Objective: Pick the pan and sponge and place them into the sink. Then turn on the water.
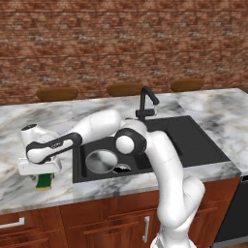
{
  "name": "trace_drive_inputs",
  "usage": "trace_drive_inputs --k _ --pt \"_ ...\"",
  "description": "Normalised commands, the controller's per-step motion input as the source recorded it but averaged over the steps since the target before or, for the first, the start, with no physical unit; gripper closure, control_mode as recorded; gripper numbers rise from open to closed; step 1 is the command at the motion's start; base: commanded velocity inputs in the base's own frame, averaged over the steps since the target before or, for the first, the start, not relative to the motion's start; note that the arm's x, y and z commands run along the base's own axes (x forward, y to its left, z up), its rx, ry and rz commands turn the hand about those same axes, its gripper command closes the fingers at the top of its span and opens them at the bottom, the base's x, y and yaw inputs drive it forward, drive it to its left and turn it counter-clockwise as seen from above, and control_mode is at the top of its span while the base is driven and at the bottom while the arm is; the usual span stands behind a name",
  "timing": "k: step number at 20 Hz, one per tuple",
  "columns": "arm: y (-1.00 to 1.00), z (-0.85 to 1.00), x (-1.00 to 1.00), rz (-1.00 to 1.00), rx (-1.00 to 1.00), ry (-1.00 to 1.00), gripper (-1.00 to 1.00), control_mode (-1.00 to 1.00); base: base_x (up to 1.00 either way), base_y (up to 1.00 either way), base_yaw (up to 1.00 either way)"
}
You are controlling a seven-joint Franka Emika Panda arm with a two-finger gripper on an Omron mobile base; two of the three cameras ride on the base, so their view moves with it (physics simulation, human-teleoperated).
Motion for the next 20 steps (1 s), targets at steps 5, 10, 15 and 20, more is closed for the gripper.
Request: trace_drive_inputs --k 5,10,15,20 --pt "0.08 -0.31 0.00 0.00 0.00 0.00 -1.00 -1.00 0.00 0.00 0.00" --pt "0.01 -0.25 0.00 0.00 0.00 0.00 -1.00 -1.00 0.00 0.00 0.00" --pt "-0.05 -0.21 -0.21 0.00 0.05 -0.05 -1.00 -1.00 0.00 0.00 0.00" --pt "-0.04 -0.22 -0.24 0.00 0.04 -0.03 -1.00 -1.00 0.00 0.00 0.00"
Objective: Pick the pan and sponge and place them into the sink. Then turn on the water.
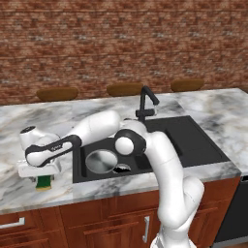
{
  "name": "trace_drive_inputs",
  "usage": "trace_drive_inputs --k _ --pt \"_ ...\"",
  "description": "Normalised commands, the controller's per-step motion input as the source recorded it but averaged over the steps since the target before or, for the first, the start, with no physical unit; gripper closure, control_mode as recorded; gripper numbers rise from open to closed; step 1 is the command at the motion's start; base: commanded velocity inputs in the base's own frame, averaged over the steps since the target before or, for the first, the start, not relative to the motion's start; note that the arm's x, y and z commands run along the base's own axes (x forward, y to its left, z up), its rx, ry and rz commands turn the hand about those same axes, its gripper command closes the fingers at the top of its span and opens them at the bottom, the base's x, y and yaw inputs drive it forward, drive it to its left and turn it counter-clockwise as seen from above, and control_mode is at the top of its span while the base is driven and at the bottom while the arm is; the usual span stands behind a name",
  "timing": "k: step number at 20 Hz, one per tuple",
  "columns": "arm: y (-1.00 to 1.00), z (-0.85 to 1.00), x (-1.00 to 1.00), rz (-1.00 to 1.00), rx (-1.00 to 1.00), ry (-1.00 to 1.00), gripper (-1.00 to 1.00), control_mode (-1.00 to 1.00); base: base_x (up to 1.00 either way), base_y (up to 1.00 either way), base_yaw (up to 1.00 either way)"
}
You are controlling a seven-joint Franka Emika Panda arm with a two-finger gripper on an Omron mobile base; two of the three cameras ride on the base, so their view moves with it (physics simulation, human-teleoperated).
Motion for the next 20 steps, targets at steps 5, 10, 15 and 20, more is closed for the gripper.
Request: trace_drive_inputs --k 5,10,15,20 --pt "-0.04 -0.17 -0.27 0.00 0.04 -0.04 -1.00 -1.00 0.00 0.00 0.00" --pt "-0.07 -0.18 -0.12 0.00 0.04 -0.01 1.00 -1.00 0.00 0.00 0.00" --pt "-0.15 -0.04 0.00 0.00 0.02 -0.01 1.00 -1.00 0.00 0.00 0.00" --pt "-0.67 0.12 -0.13 0.01 0.07 -0.05 1.00 -1.00 0.00 0.00 0.00"
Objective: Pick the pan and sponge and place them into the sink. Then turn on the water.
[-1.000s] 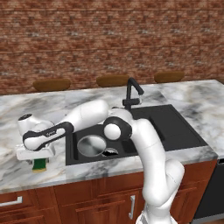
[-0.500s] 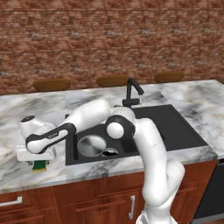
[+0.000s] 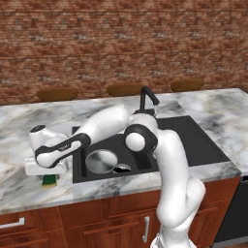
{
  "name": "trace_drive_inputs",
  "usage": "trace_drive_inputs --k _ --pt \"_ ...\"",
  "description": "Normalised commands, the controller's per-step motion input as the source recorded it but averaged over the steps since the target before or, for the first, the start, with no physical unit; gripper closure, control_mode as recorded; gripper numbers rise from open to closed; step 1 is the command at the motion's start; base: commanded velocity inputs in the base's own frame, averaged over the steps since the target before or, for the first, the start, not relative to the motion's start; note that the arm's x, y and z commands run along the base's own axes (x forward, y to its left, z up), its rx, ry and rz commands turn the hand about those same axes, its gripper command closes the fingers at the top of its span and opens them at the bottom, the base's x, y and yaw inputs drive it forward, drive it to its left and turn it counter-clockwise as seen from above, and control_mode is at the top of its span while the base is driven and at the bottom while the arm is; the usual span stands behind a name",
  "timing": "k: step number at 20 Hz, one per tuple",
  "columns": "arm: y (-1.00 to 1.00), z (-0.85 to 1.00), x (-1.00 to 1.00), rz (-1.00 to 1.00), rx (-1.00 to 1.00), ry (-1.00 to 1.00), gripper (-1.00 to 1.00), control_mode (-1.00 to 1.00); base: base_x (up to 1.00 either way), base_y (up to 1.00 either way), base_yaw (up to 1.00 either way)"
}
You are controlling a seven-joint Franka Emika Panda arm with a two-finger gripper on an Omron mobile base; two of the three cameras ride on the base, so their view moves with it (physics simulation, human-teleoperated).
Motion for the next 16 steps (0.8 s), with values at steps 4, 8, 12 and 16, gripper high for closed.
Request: trace_drive_inputs --k 4,8,12,16 --pt "-0.98 0.53 -0.19 0.01 0.10 -0.12 1.00 -1.00 0.00 0.00 0.00" --pt "-0.97 0.63 0.00 0.00 0.07 -0.07 1.00 -1.00 0.00 0.00 0.00" --pt "-1.00 0.48 0.00 0.00 0.04 -0.01 1.00 -1.00 0.00 0.00 0.00" --pt "-1.00 0.20 0.22 0.00 0.01 0.00 1.00 -1.00 0.00 0.00 0.00"
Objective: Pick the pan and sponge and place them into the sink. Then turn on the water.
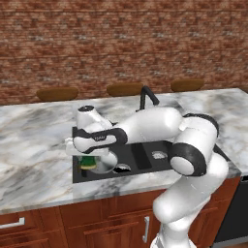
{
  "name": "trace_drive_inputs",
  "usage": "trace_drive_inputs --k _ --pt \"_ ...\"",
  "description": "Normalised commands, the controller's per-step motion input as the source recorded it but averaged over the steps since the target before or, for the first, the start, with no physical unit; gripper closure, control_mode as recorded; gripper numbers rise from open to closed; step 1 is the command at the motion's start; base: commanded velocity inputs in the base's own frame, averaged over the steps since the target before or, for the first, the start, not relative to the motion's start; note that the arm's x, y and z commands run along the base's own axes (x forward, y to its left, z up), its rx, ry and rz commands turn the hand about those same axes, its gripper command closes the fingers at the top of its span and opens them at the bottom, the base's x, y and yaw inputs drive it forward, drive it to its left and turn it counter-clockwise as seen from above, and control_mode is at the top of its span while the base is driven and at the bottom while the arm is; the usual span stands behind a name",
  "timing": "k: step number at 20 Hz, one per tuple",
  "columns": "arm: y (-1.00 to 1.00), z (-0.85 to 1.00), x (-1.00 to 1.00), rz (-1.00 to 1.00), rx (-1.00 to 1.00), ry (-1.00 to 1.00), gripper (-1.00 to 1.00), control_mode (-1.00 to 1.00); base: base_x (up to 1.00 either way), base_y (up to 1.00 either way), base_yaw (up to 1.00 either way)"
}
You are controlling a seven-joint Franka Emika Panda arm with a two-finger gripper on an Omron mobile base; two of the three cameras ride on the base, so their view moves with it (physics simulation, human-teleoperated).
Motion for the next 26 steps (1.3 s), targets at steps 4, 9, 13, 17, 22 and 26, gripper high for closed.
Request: trace_drive_inputs --k 4,9,13,17,22,26 --pt "-1.00 0.02 0.48 0.00 0.00 0.00 1.00 -1.00 0.00 0.00 0.00" --pt "-0.65 -0.16 0.53 0.00 -0.01 0.11 1.00 -1.00 0.00 0.00 0.00" --pt "-0.07 -0.50 0.82 0.00 -0.10 0.20 1.00 -1.00 0.00 0.00 0.00" --pt "0.00 -0.50 0.62 0.01 -0.09 0.13 1.00 -1.00 0.00 0.00 0.00" --pt "0.00 -0.30 0.55 0.00 -0.03 0.01 1.00 -1.00 0.00 0.00 0.00" --pt "0.00 -0.34 0.55 0.00 -0.07 0.00 1.00 -1.00 0.00 0.00 0.00"
